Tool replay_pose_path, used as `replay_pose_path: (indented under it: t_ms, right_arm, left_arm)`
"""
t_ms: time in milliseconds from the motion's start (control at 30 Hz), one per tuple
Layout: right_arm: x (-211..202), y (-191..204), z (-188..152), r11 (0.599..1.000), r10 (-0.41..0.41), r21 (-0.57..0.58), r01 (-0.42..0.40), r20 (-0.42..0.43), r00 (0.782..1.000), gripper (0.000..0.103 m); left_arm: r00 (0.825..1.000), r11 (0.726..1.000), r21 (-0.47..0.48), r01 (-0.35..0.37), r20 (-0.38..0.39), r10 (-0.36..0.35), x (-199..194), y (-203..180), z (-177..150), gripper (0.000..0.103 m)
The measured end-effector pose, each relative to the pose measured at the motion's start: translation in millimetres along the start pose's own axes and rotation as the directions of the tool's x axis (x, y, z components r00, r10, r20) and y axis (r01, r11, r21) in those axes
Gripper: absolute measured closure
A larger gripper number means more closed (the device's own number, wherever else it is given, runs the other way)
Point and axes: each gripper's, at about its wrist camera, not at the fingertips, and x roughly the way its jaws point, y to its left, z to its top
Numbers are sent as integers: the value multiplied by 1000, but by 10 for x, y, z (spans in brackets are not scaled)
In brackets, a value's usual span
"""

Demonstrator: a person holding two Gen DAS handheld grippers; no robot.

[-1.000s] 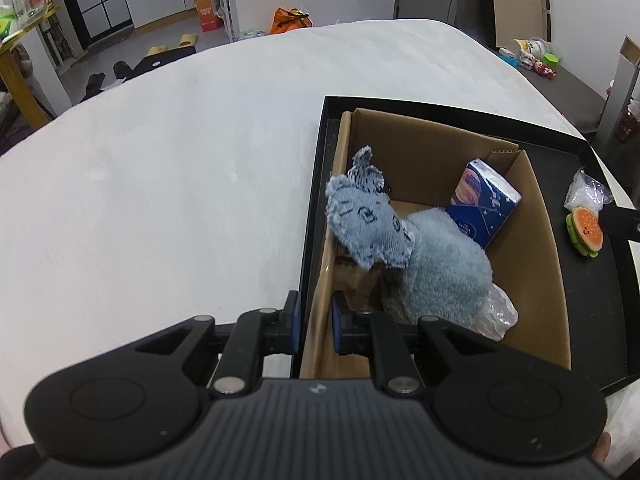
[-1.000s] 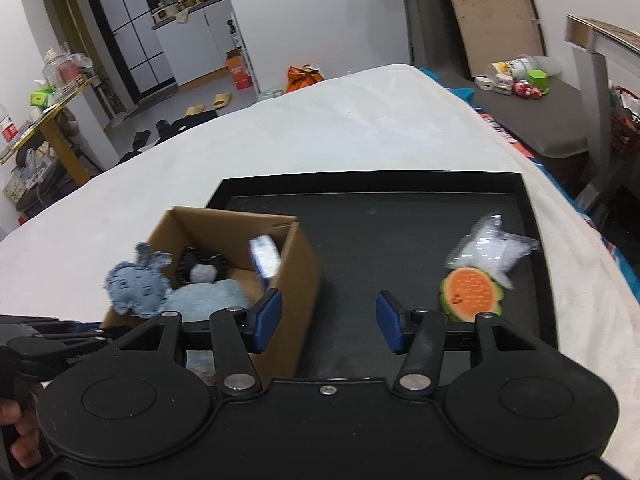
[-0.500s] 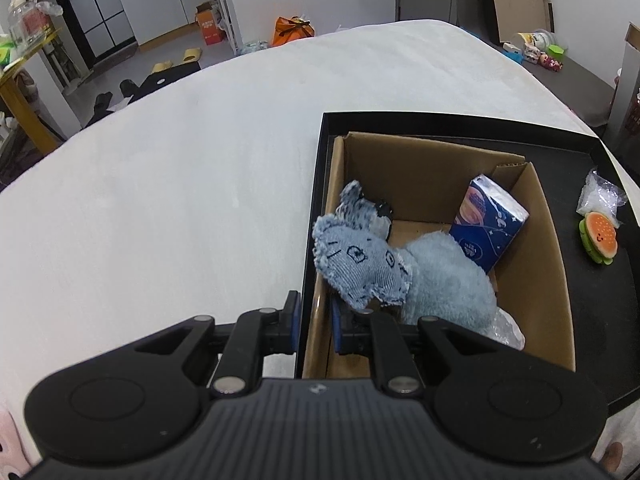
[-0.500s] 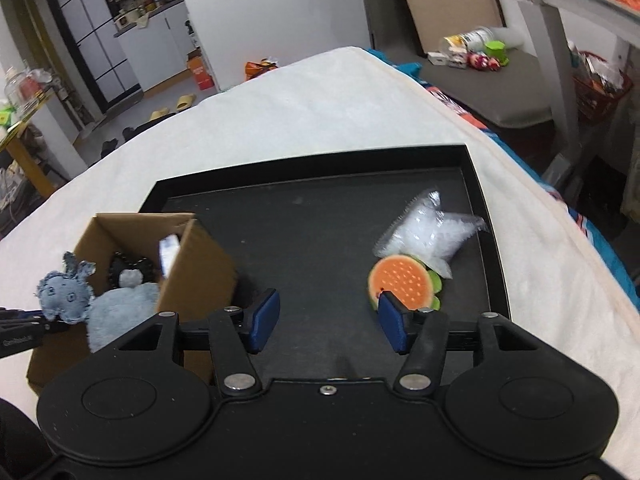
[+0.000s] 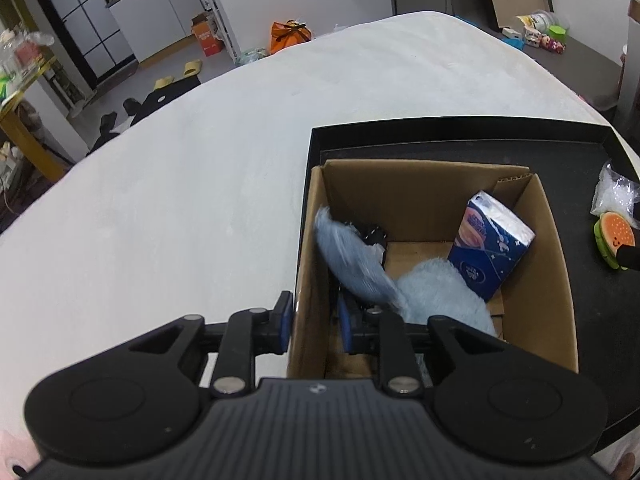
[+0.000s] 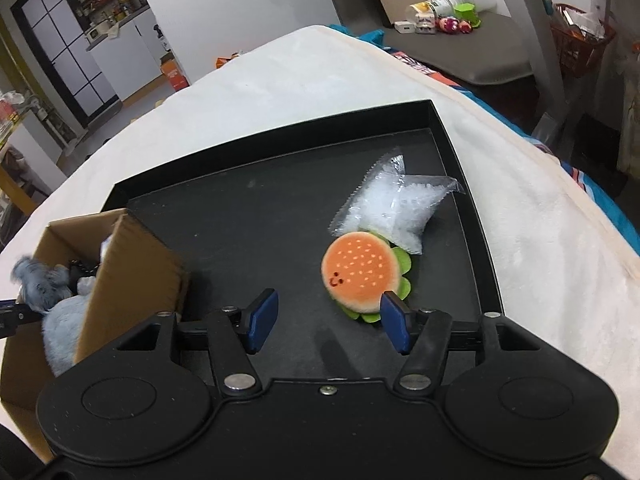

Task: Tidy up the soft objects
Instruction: 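Lower the right gripper onto the burger plush and close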

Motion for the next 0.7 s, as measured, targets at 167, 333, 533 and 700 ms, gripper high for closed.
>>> replay_pose_path:
  t_ms: [167, 333, 533, 700]
  right_arm:
    - [109, -69, 8, 1000, -15, -1, 15, -11, 1000, 45]
    - [207, -93, 14, 1000, -22, -13, 21, -16, 1000, 42]
    - [260, -98, 5, 998, -52, -39, 52, 1, 999, 42]
    - [274, -100, -8, 997, -54, -47, 54, -6, 999, 58]
  left_arm:
    - [1000, 1000, 26, -17, -7, 17, 42, -53, 41, 78]
    - [999, 998, 44, -33, -15, 33, 54, -94, 45, 78]
    - [998, 997, 55, -51, -24, 53, 56, -143, 74, 78]
    - [999, 997, 57, -43, -21, 44, 30, -144, 72, 78]
